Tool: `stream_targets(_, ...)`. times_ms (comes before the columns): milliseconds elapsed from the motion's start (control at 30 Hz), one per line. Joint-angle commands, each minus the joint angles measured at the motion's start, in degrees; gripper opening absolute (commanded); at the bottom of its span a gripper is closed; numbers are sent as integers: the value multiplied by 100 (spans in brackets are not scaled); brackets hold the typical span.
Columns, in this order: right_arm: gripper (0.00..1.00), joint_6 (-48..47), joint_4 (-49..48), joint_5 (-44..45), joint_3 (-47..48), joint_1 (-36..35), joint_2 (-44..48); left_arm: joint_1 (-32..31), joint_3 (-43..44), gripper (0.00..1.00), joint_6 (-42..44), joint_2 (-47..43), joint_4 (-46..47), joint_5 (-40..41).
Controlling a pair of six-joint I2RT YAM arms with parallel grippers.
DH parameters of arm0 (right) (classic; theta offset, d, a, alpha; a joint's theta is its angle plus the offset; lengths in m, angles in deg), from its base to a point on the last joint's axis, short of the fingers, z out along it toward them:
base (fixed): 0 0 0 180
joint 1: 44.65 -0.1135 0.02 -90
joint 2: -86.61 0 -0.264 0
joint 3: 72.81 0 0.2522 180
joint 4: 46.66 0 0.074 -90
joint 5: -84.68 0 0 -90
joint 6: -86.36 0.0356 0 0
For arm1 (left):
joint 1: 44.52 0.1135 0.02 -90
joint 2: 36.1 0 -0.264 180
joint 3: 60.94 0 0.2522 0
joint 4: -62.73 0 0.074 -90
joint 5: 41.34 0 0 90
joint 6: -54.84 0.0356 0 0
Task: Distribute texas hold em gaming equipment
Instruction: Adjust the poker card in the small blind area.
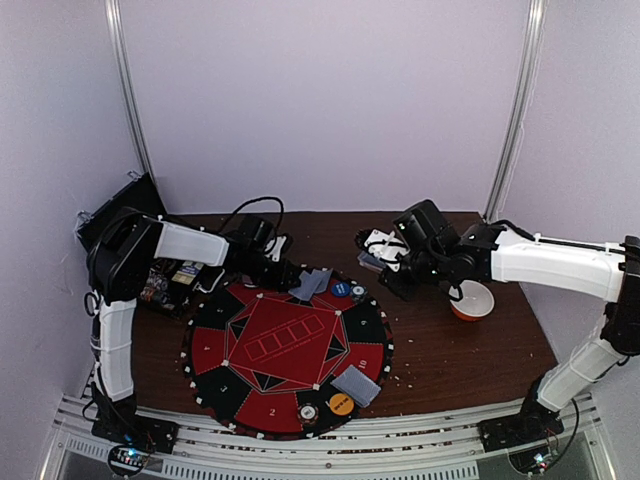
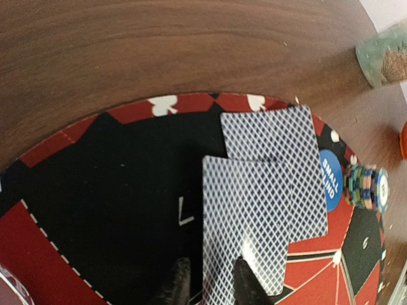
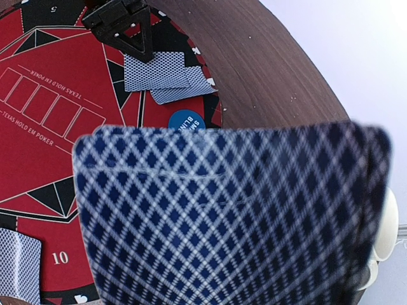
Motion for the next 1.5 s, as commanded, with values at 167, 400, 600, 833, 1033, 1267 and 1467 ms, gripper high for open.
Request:
stream_targets(167, 28, -21, -29, 44, -1, 17, 106, -7, 84, 0, 250, 66, -41, -227)
stream_targets(400, 28, -38, 19, 61, 3, 21, 110, -7, -74, 0, 317, -335, 501, -117)
stream_targets(600, 28, -21, 32, 56, 10, 20, 94, -11, -97, 0, 80, -340, 1007, -299)
stream_targets(833, 28, -57, 49, 64, 38, 22, 70, -8, 371, 0, -57, 104, 949, -417)
stream_targets(1033, 28, -65, 44, 66, 16, 19, 84, -18, 671, 0, 132, 409, 603, -631)
stream_targets(1267, 28, -74, 41, 47, 52, 20, 66, -19, 683, 0, 166, 467, 365, -566)
stream_targets(1467, 28, -91, 73, 38, 100, 16, 47, -18, 702, 11, 122, 514, 402, -650)
